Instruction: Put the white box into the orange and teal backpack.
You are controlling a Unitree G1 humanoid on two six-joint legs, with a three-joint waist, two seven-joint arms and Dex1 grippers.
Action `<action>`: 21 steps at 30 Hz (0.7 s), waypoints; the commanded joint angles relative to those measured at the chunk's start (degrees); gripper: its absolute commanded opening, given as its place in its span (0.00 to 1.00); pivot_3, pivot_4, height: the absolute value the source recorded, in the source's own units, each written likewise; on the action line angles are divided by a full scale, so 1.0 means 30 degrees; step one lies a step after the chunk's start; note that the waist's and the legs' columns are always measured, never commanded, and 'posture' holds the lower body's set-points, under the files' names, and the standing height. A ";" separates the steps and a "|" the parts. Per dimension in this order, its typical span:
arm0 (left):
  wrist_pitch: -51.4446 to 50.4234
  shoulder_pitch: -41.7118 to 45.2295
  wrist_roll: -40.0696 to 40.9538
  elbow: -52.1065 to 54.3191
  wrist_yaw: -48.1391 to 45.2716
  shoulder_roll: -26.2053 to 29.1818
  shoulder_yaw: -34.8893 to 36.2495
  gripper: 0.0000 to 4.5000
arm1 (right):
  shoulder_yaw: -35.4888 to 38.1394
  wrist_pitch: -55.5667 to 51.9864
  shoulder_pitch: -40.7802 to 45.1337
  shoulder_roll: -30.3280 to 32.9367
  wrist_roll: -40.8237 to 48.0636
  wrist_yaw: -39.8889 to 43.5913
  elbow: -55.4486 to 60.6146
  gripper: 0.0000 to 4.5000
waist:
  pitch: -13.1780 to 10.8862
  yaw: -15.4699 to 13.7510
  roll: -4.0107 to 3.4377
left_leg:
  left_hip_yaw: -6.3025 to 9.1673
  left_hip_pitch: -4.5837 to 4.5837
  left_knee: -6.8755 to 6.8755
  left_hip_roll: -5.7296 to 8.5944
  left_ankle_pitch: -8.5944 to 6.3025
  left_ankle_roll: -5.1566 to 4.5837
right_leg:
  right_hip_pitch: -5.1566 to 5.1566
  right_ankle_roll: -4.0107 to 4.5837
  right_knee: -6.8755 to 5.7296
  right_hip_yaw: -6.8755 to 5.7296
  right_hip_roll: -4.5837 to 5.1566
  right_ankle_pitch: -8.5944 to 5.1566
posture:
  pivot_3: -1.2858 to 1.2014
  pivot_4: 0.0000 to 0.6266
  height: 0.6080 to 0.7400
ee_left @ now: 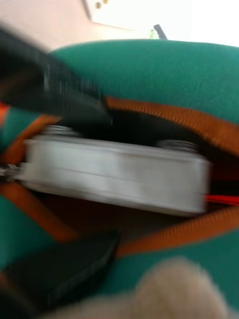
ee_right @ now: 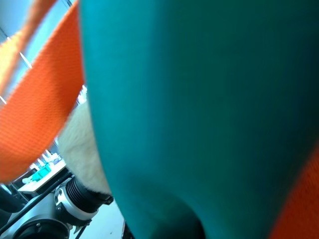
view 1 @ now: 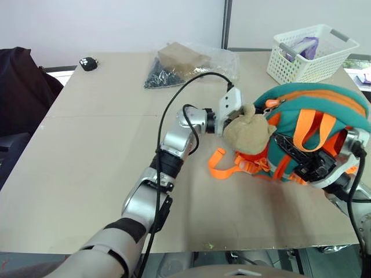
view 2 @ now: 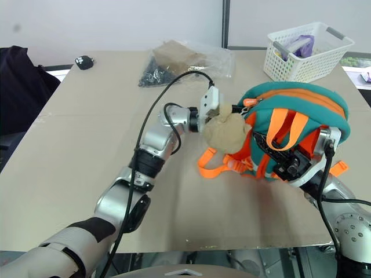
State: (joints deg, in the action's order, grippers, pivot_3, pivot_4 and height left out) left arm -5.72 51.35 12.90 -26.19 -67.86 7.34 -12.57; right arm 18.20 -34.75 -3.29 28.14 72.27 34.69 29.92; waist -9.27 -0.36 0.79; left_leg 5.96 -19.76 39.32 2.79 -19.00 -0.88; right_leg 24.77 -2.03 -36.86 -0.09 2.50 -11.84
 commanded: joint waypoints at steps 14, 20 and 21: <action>-1.3199 -0.4590 0.9607 1.3664 0.2159 0.6521 0.5082 0.99 | -0.0221 0.0359 0.0589 -0.0168 -0.0543 0.0390 -0.0285 0.00 | 0.0011 0.0064 -0.0026 | 0.0050 -0.0010 0.0014 0.0031 -0.0001 0.0004 | 0.0000 -0.0007 -0.0002 0.0056 0.0055 0.0003 | 0.52 0.24 1.00; -1.3791 -0.4194 0.9880 1.4041 0.3651 0.5414 0.3880 0.99 | -0.0306 0.0420 0.0702 -0.0347 -0.0771 0.0442 -0.0299 0.00 | 0.0014 0.0093 -0.0032 | 0.0045 0.0005 0.0009 0.0011 0.0003 0.0012 | 0.0000 -0.0006 -0.0007 0.0074 0.0067 0.0004 | 0.52 0.24 1.00; -1.3416 -0.4181 0.9240 1.3750 0.3635 0.5503 0.3401 0.99 | -0.0310 0.0430 0.0701 -0.0364 -0.0804 0.0437 -0.0281 0.00 | 0.0014 0.0135 -0.0032 | 0.0039 0.0005 0.0009 0.0011 0.0003 0.0013 | 0.0000 -0.0006 -0.0007 0.0082 0.0060 0.0004 | 0.52 0.24 1.00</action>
State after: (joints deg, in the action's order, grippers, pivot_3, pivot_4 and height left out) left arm -47.05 37.60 41.64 14.99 -57.42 23.43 -1.28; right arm 17.39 -34.06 -1.45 27.22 70.06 35.65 28.25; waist -9.23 0.05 0.69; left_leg 6.04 -19.74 39.35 2.82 -18.99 -0.84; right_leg 24.77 -2.05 -36.89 0.19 2.67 -11.82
